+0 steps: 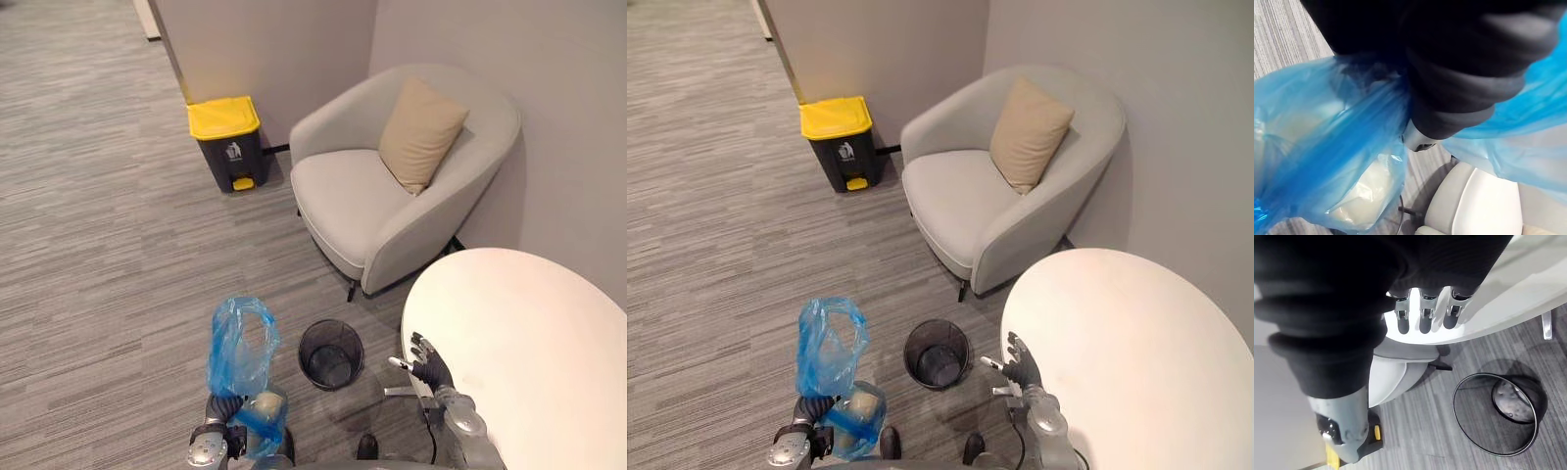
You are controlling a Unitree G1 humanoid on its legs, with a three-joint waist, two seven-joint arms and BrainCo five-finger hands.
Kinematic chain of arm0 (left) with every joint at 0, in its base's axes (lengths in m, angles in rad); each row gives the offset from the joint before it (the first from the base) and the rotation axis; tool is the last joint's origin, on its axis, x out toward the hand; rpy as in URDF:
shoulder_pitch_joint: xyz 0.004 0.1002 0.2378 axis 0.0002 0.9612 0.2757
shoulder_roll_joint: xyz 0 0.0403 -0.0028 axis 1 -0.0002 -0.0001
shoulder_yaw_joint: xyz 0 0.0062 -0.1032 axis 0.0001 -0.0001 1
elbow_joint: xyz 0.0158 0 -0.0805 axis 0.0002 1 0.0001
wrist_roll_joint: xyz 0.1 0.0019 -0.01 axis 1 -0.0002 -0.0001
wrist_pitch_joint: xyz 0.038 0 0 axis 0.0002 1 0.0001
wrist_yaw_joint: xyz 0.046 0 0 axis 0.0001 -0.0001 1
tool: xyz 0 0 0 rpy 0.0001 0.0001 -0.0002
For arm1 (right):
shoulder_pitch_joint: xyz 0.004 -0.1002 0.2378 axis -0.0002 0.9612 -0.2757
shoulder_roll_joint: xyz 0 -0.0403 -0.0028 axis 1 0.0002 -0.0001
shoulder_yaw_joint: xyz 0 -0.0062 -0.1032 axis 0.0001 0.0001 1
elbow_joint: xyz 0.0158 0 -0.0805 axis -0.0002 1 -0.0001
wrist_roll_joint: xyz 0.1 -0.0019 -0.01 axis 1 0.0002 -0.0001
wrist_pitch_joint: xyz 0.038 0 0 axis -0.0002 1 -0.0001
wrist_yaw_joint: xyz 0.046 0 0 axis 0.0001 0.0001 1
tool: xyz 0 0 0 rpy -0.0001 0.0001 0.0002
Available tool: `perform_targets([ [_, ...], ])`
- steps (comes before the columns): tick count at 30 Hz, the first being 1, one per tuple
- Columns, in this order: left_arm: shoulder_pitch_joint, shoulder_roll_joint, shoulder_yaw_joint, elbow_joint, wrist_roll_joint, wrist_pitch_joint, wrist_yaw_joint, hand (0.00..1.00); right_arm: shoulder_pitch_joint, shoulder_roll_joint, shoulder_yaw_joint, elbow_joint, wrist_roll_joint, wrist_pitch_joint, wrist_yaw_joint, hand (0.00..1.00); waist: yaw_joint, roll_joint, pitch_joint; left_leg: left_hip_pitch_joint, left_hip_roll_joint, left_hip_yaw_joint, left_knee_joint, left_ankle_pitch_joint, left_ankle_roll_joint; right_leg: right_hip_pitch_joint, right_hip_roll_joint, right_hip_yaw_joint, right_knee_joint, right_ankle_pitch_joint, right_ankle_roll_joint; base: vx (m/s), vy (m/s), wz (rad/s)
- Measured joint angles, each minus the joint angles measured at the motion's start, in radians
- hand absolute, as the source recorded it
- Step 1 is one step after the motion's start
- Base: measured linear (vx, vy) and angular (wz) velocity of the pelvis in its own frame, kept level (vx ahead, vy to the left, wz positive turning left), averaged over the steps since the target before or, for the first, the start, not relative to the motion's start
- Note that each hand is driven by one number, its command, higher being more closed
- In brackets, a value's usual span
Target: Gather rubbish on tea table into small bin, then transfer packed bag to large trash can.
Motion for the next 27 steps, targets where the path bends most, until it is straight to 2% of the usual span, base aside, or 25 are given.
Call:
perform_targets([
  [3,-0.037,0.004,0.000,-0.002,-0.018,0.000,0.001,1.00,-0.007,-0.002,0.000,-0.006,-0.001,0.000,-0.003,0.00,0.012,-0.025,0.019,-0.036,-0.016,0.004,0.045,-0.009,0.022,-0.067,-0.032,0.009,0.109,-0.042,0.013,-0.05,0.013,-0.01],
  [4,-0.039,0.001,0.000,-0.007,-0.018,0.000,0.002,1.00,-0.006,-0.002,0.003,-0.015,-0.002,0.002,-0.005,0.00,0.016,-0.023,0.026,-0.056,-0.001,0.002,0.061,-0.019,0.037,-0.071,-0.032,0.012,0.139,-0.060,0.020,-0.06,-0.027,0.28],
  [6,-0.036,0.007,0.000,-0.042,-0.018,0.000,0.002,1.00,0.019,0.004,0.014,-0.057,-0.002,0.002,-0.007,0.00,0.008,-0.038,0.034,-0.066,-0.025,-0.031,0.103,-0.026,0.044,-0.095,-0.071,0.065,0.419,-0.187,0.057,-0.02,-0.076,0.66],
  [7,-0.032,0.006,0.000,-0.056,-0.018,0.000,0.003,1.00,0.022,0.005,0.018,-0.064,-0.003,0.002,-0.006,0.00,0.012,-0.049,0.031,-0.074,-0.032,-0.040,0.115,-0.028,0.043,-0.088,-0.077,0.076,0.435,-0.206,0.069,-0.02,-0.145,0.66],
  [8,-0.030,0.010,0.007,-0.081,-0.019,-0.001,0.005,1.00,0.014,0.005,0.023,-0.067,-0.009,-0.002,-0.006,0.00,0.019,-0.076,0.029,-0.107,-0.038,-0.053,0.156,-0.030,0.030,-0.078,-0.072,0.099,0.404,-0.225,0.070,-0.07,-0.109,0.35],
  [9,-0.024,-0.002,0.008,-0.091,-0.019,-0.001,0.006,1.00,-0.006,-0.001,0.029,-0.071,-0.016,-0.002,-0.009,0.00,0.041,-0.057,0.026,-0.146,-0.021,-0.064,0.174,-0.025,0.024,-0.055,-0.040,0.100,0.310,-0.232,0.063,-0.10,-0.133,0.21],
  [10,-0.019,-0.007,0.008,-0.095,-0.019,-0.002,0.006,1.00,-0.014,-0.002,0.032,-0.078,-0.019,-0.002,-0.011,0.00,0.047,-0.049,0.030,-0.154,-0.006,-0.065,0.175,-0.022,0.020,-0.042,-0.025,0.107,0.266,-0.234,0.039,-0.13,-0.085,0.02],
  [11,-0.011,-0.020,0.009,-0.102,-0.019,-0.002,0.007,1.00,-0.019,-0.008,0.035,-0.106,-0.019,-0.002,-0.024,0.00,0.065,-0.029,0.045,-0.167,0.018,-0.071,0.179,-0.007,0.012,-0.036,-0.001,0.099,0.236,-0.210,0.003,-0.16,-0.090,0.02],
  [12,0.001,-0.033,0.009,-0.107,-0.019,-0.001,0.007,1.00,-0.009,-0.005,0.042,-0.136,-0.019,-0.002,-0.034,0.00,0.074,-0.020,0.051,-0.172,0.032,-0.082,0.186,-0.005,0.008,-0.028,0.015,0.082,0.219,-0.198,-0.014,-0.16,-0.080,0.08],
  [13,0.008,-0.037,0.009,-0.110,-0.019,-0.002,0.007,1.00,-0.006,-0.004,0.045,-0.141,-0.019,-0.002,-0.037,0.00,0.075,-0.018,0.052,-0.174,0.032,-0.087,0.187,-0.004,0.006,-0.025,0.020,0.074,0.214,-0.195,-0.017,-0.16,-0.075,0.26],
  [16,0.027,-0.047,0.004,-0.173,-0.031,-0.001,0.014,1.00,-0.003,-0.009,0.047,-0.182,-0.014,-0.002,-0.052,0.00,0.072,0.004,0.065,-0.206,0.060,-0.127,0.164,0.012,-0.030,-0.035,0.044,0.006,0.202,-0.167,-0.055,-0.12,-0.080,0.43],
  [17,0.023,-0.048,0.005,-0.191,-0.035,-0.001,0.020,1.00,-0.003,-0.011,0.043,-0.195,-0.014,-0.002,-0.060,0.00,0.071,0.008,0.066,-0.222,0.068,-0.112,0.160,-0.016,-0.044,-0.033,0.042,-0.022,0.180,-0.151,-0.067,-0.14,-0.066,0.77],
  [18,0.003,-0.049,0.004,-0.204,-0.036,-0.001,0.022,1.00,-0.002,-0.005,0.041,-0.222,-0.014,-0.001,-0.071,0.00,0.069,0.001,0.074,-0.263,0.082,-0.067,0.253,-0.035,-0.025,-0.030,0.027,-0.053,0.154,-0.132,-0.081,-0.13,-0.028,0.88],
  [19,-0.002,-0.051,0.002,-0.221,-0.037,-0.001,0.021,1.00,0.001,-0.012,0.036,-0.255,-0.015,-0.001,-0.079,0.00,0.069,-0.003,0.077,-0.279,0.096,-0.017,0.395,-0.069,0.022,-0.029,0.005,-0.076,0.151,-0.127,-0.081,-0.09,-0.008,0.72],
  [20,-0.002,-0.052,0.001,-0.228,-0.037,-0.001,0.021,1.00,0.002,-0.015,0.034,-0.266,-0.014,-0.001,-0.081,0.00,0.067,-0.001,0.076,-0.272,0.099,-0.004,0.438,-0.089,0.034,-0.027,-0.003,-0.084,0.154,-0.127,-0.081,-0.08,0.026,0.59],
  [21,-0.003,-0.051,0.001,-0.242,-0.037,-0.002,0.022,1.00,0.003,-0.018,0.023,-0.287,-0.014,-0.002,-0.085,0.00,0.066,0.001,0.075,-0.246,0.106,0.022,0.499,-0.162,0.049,-0.024,-0.020,-0.101,0.158,-0.127,-0.081,-0.07,0.046,0.46],
  [22,-0.004,-0.051,0.001,-0.248,-0.037,-0.003,0.022,1.00,0.002,-0.017,0.014,-0.295,-0.015,-0.002,-0.086,0.00,0.065,0.002,0.074,-0.230,0.114,0.038,0.517,-0.189,0.055,-0.024,-0.029,-0.112,0.159,-0.125,-0.077,-0.08,0.091,0.61],
  [23,-0.021,-0.050,-0.002,-0.247,-0.037,-0.005,0.023,1.00,-0.001,-0.017,0.002,-0.294,-0.016,-0.003,-0.090,0.00,0.065,0.003,0.073,-0.206,0.118,0.042,0.522,-0.216,0.054,-0.024,-0.044,-0.134,0.158,-0.121,-0.070,-0.08,0.132,0.66],
  [25,-0.034,-0.045,-0.017,-0.240,-0.038,-0.008,0.025,1.00,-0.012,-0.019,-0.003,-0.258,-0.016,-0.003,-0.090,0.00,0.058,0.004,0.072,-0.142,0.112,0.067,0.456,-0.241,0.027,-0.022,-0.071,-0.163,0.146,-0.110,-0.040,-0.08,0.190,0.67],
  [26,-0.043,-0.037,-0.027,-0.208,-0.038,-0.013,0.025,1.00,-0.026,-0.017,-0.024,-0.211,-0.017,-0.003,-0.089,0.00,0.038,0.007,0.070,-0.111,0.088,0.062,0.360,-0.224,-0.002,-0.012,-0.078,-0.178,0.121,-0.095,-0.013,-0.04,0.193,0.68],
  [27,-0.065,-0.011,-0.045,-0.152,-0.037,-0.010,0.025,1.00,-0.031,0.003,-0.026,-0.154,-0.017,0.004,-0.089,0.00,0.040,-0.008,0.062,-0.086,0.050,0.057,0.275,-0.164,-0.011,0.012,-0.090,-0.189,0.054,-0.056,0.011,-0.03,0.159,0.56],
])
